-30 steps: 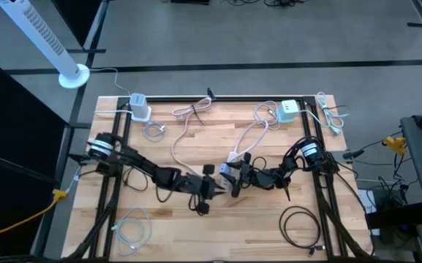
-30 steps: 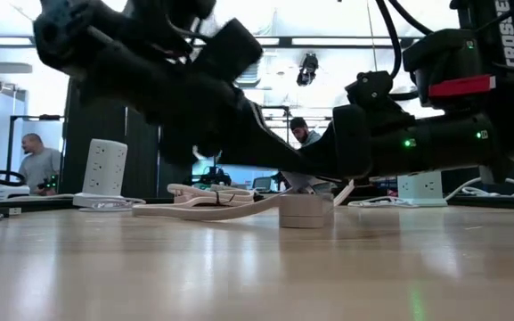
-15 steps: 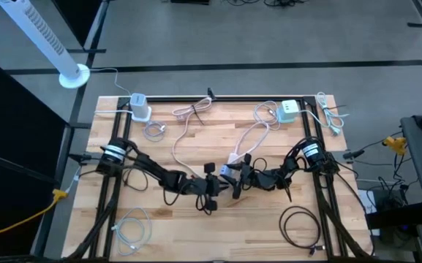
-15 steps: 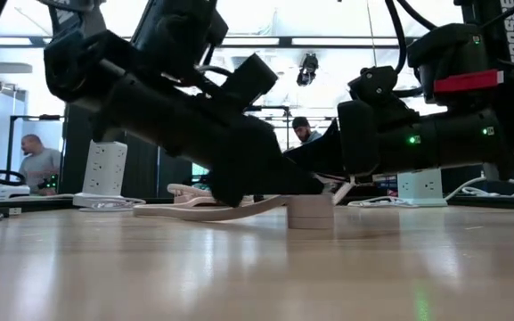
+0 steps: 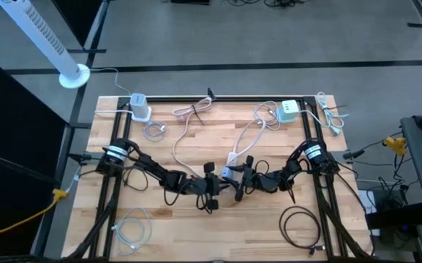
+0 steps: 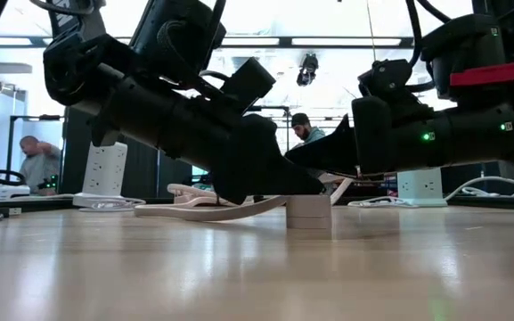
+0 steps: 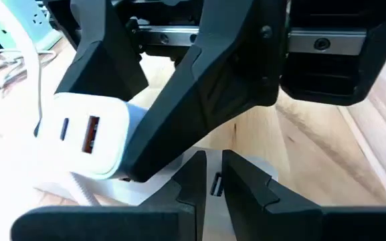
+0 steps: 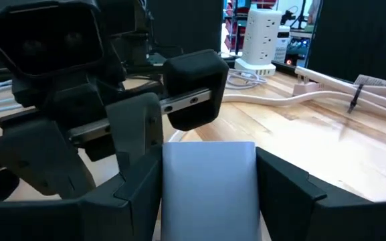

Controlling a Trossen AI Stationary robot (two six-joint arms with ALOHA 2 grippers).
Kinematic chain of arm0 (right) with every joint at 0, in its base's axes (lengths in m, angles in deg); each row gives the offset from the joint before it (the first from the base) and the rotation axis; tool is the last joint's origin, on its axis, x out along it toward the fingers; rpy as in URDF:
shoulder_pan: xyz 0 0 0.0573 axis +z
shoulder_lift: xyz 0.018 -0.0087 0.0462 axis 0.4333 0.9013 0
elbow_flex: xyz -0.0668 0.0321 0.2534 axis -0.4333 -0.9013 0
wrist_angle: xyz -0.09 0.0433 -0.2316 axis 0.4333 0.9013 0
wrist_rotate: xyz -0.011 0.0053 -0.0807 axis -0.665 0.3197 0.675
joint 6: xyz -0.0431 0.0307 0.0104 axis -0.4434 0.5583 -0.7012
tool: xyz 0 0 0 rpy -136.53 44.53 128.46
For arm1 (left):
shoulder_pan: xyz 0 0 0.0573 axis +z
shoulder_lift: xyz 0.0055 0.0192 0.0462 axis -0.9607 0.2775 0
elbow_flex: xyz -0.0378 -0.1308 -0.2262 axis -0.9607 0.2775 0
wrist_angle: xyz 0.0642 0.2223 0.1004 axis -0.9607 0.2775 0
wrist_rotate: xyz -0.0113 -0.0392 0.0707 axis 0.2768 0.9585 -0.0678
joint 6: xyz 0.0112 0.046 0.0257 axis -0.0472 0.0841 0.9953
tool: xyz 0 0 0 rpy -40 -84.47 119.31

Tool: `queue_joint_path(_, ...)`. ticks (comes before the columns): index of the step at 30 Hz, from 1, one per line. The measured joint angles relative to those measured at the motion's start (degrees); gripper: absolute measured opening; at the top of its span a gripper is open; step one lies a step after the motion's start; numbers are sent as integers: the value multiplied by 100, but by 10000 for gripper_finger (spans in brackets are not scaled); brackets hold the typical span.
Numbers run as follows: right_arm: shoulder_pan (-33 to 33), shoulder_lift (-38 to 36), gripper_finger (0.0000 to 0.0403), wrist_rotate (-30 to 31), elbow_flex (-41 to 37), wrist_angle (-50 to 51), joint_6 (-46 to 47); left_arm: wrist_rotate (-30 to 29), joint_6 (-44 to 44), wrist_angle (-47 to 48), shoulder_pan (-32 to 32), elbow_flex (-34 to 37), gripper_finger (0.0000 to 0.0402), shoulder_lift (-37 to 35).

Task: Insert USB
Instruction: Insert the purple charger adapter into the pink outlet extension

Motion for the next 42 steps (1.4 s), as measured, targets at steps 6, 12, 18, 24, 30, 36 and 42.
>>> queue_joint_path(6, 137, -349, 190, -56, -23, 36, -100, -294, -61, 164, 1, 249, 39, -350)
queue_joint_path(12, 37, -1347, 190, -55, -11, 9, -679, -647, -122, 350, 1, 696, 39, -882)
queue_joint_path(18, -414, -1971, 190, -826, 96, 52, 88, -828, 439, 300, -2, 794, 39, -1740)
queue_joint_path(24, -846, -2142, 190, -1650, 325, 201, 1072, -910, 1421, 248, -59, 546, 39, -2314)
queue_joint_path(30, -1003, -2159, 190, -2275, 533, 348, 1514, -1348, 1763, 253, -55, 442, 39, -2348)
queue_joint_path(36, -1005, -2159, 190, -2258, 544, 322, 1464, -1172, 1781, -99, -61, 442, 39, -2348)
queue_joint_path(42, -1005, -2159, 190, -2257, 546, 270, 1469, -734, 1767, -566, -61, 440, 39, -2264)
